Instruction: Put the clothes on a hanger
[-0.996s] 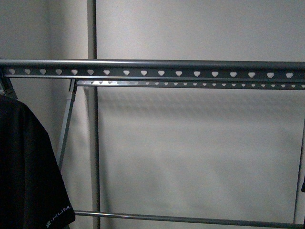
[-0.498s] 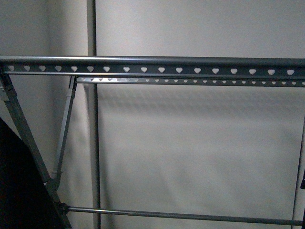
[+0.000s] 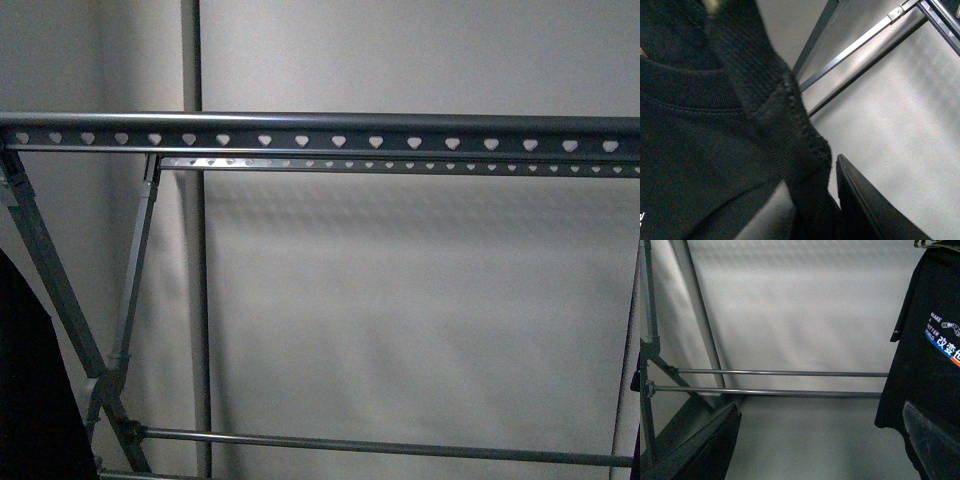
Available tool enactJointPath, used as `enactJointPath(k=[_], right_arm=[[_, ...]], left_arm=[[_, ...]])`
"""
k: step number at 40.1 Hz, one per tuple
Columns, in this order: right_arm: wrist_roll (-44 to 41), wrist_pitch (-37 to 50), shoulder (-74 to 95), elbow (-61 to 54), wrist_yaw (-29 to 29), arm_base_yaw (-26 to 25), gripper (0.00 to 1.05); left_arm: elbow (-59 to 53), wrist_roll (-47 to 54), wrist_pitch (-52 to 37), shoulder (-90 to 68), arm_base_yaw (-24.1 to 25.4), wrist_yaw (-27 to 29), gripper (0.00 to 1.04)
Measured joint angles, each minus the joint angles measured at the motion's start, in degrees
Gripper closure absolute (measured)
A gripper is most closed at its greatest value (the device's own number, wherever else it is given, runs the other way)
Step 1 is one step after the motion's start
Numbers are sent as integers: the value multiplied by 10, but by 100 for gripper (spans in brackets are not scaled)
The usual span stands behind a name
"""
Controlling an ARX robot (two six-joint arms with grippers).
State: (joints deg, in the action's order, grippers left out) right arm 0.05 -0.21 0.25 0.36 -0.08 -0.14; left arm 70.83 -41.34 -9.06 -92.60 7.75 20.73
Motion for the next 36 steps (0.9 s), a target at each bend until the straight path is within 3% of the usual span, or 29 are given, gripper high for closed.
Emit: enactJointPath(k=[4, 7, 15, 17, 22, 27, 31, 36], right_arm=[[0, 0, 0, 0, 0, 0, 7], [0, 0, 0, 0, 0, 0, 7], [0, 0, 0, 0, 0, 0, 7], [0, 0, 0, 0, 0, 0, 7], [0, 0, 0, 0, 0, 0, 7], [0, 0, 0, 0, 0, 0, 7], [0, 0, 0, 0, 0, 0, 7], [0, 0, 0, 0, 0, 0, 7]], left_arm=[[-20, -3, -4, 5, 0, -31, 97], [-63, 2, -18, 24, 0, -63, 100], [-216, 107, -24, 140, -7, -230, 100], [-255, 149, -13, 180, -7, -299, 101], [-295, 271, 72, 247, -10, -451, 101], [-289, 385, 155, 266, -10, -543, 101], [-256, 547, 238, 257, -11, -595, 101], [-207, 769, 273, 233, -18, -647, 101]])
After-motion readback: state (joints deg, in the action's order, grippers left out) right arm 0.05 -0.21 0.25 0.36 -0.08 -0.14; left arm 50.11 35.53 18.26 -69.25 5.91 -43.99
